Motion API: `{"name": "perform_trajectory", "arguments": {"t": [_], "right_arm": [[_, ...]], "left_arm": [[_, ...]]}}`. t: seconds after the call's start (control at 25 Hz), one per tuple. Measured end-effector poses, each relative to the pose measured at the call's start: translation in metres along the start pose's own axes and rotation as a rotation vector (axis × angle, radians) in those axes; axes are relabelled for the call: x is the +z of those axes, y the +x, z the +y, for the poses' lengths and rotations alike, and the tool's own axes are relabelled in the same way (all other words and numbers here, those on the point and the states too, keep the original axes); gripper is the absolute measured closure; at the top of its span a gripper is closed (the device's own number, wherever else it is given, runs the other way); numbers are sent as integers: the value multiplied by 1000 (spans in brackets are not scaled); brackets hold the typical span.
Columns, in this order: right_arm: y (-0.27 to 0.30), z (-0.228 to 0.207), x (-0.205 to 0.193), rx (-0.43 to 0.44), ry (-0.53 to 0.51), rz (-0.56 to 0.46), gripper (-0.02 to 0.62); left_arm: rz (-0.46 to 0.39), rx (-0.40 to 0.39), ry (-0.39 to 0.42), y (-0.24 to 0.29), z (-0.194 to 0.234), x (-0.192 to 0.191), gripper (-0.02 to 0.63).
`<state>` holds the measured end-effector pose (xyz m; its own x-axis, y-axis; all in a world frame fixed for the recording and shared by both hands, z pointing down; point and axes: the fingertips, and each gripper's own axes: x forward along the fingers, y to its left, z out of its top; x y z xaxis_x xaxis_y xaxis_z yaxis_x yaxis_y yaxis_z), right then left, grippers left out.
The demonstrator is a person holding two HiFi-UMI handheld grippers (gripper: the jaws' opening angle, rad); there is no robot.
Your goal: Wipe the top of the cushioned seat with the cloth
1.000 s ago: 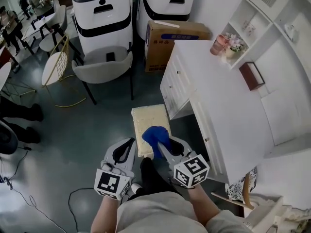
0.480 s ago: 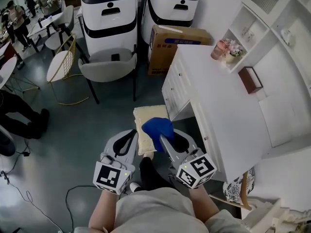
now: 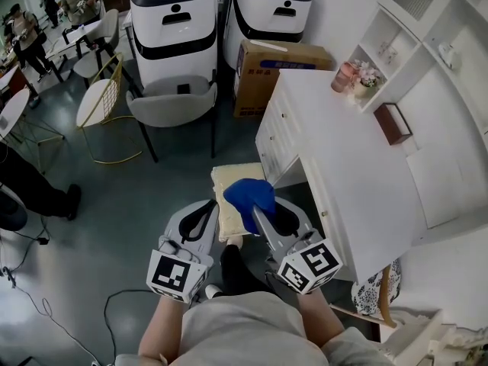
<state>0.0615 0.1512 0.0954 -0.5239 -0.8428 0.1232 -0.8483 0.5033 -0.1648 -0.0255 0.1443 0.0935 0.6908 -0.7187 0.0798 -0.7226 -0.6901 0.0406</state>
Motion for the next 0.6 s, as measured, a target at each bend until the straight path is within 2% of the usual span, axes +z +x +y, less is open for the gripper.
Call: {"name": "perform_trajectory", "arguments": {"t": [0.12,0.6], "right_arm": [[-2,2,0,-3,-15,5,500],[-6,8,9,-11,-19,-11,502]], "left_arm": [[9,-6,-16,-1,-4,1,617],[-4,-7,4,-8,-5,10,617]]}}
